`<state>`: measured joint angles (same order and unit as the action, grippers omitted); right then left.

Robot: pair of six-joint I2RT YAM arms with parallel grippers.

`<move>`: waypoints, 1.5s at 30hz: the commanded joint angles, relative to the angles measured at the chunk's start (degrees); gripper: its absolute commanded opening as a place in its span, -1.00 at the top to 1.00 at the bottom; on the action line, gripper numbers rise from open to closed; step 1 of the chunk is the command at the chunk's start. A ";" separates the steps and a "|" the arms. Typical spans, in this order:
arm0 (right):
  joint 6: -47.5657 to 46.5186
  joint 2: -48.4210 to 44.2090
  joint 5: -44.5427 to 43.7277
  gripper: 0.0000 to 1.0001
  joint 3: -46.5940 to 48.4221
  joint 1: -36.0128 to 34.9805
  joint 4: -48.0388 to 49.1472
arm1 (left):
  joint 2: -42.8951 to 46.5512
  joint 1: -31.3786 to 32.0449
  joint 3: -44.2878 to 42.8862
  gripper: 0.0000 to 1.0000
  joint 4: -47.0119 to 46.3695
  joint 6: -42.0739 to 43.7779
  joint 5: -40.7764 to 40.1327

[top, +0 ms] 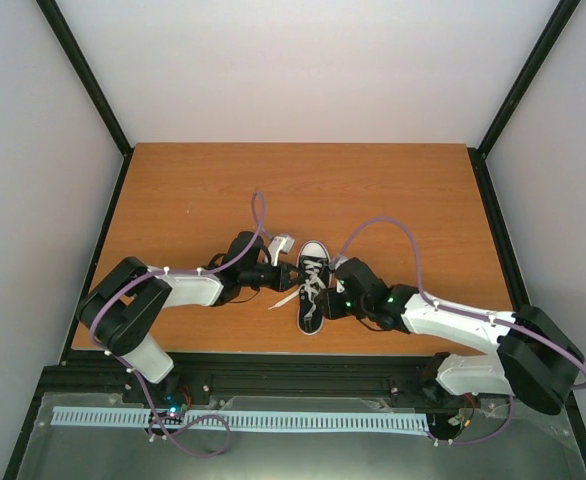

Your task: Tie the shoes

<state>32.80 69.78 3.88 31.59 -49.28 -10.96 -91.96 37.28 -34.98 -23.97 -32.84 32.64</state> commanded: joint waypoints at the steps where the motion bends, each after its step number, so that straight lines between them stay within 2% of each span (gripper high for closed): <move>1: 1.29 2.16 1.87 0.20 -0.23 -0.47 5.37 | 0.76 -0.28 -0.26 0.98 -1.35 0.50 -0.22; 6: 0.91 5.06 2.04 0.29 0.59 -0.47 7.05 | 0.76 -0.29 -0.26 0.99 -1.26 0.63 -0.31; 10: 0.69 5.55 0.29 0.75 1.76 -0.47 5.09 | 1.14 -0.28 0.03 0.98 -0.94 0.83 -1.45; 14: 0.75 1.00 -5.38 0.94 2.48 -0.36 -0.41 | 2.60 -0.28 0.69 0.98 0.60 1.20 -5.39; 21: -1.02 -1.85 -6.57 0.94 5.05 2.70 -6.37 | 3.34 -0.28 1.14 0.98 1.67 1.41 -8.29; 35: -2.30 0.60 -2.35 0.94 6.29 10.52 -4.10 | 4.20 -0.66 1.91 0.98 4.92 1.63 -13.32; 45: -1.88 2.35 0.29 0.94 4.99 14.12 -2.67 | 3.45 -4.04 3.08 0.98 5.87 -0.21 -13.36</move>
<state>30.96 71.42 3.03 36.82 -36.47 -15.05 -88.77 34.44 -32.10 -19.18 -32.67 20.08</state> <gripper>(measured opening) 0.029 0.021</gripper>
